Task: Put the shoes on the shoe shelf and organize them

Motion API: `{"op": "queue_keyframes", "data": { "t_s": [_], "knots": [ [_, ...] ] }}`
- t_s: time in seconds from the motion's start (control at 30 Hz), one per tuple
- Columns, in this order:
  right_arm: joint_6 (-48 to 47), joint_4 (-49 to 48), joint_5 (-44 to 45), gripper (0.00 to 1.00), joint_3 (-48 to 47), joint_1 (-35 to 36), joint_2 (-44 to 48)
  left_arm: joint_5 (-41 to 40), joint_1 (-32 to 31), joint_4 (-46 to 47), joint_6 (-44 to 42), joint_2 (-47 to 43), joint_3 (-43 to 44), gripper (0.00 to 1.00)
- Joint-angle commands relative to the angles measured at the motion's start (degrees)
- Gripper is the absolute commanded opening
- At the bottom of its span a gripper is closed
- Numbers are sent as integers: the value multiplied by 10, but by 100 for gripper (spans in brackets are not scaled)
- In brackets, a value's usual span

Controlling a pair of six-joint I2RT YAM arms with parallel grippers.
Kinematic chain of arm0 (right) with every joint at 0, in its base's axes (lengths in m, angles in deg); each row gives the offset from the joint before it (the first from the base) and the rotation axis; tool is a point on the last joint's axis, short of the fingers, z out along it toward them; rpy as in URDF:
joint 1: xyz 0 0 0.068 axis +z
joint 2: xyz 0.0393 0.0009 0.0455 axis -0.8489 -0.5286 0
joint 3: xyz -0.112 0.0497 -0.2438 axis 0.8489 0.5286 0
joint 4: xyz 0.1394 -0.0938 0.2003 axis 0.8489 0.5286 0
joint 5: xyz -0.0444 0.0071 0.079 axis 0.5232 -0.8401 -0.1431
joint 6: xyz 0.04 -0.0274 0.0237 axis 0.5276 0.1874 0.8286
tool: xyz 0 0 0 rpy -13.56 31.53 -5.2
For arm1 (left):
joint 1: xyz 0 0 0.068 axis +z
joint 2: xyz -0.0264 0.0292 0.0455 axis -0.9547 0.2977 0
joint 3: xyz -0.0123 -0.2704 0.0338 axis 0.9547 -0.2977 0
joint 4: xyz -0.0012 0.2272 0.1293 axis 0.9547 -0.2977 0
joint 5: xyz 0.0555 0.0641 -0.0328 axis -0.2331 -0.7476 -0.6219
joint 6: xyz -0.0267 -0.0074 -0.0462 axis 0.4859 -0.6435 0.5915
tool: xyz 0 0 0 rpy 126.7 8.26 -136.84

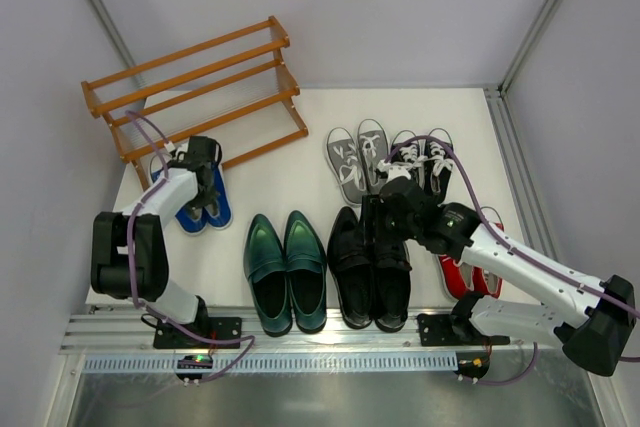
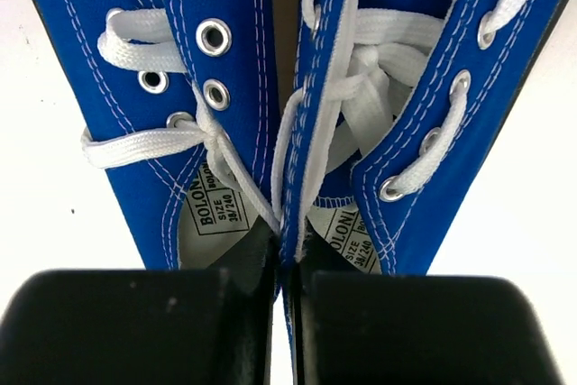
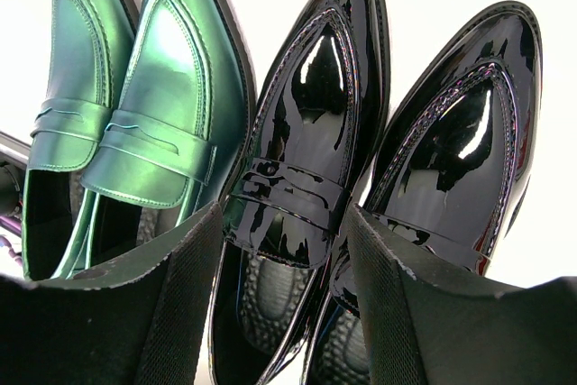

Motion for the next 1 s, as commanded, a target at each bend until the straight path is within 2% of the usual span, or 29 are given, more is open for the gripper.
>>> {"op": "queue_keyframes", "data": {
  "t_s": [0.0,0.13,0.3,0.47,0.67,0.97],
  "knots": [
    [-1,-12,12,60,-5,4,11,-34,1,-6,3,-12,-6,0],
    [-2,-10,12,60,-9,4,8,-64,-1,7,0,-65,-15,0],
    [-7,-3,6,59,-12,4,3,-76,-1,68,-30,-136,-20,0],
    [-21,18,2,59,-36,4,-17,-78,-1,102,-67,-114,21,0],
    [-33,48,11,59,-49,4,-22,-84,0,169,-93,-104,24,0],
    [-32,62,8,59,-49,4,-31,-103,10,338,-145,-126,-40,0]
  ]
}}
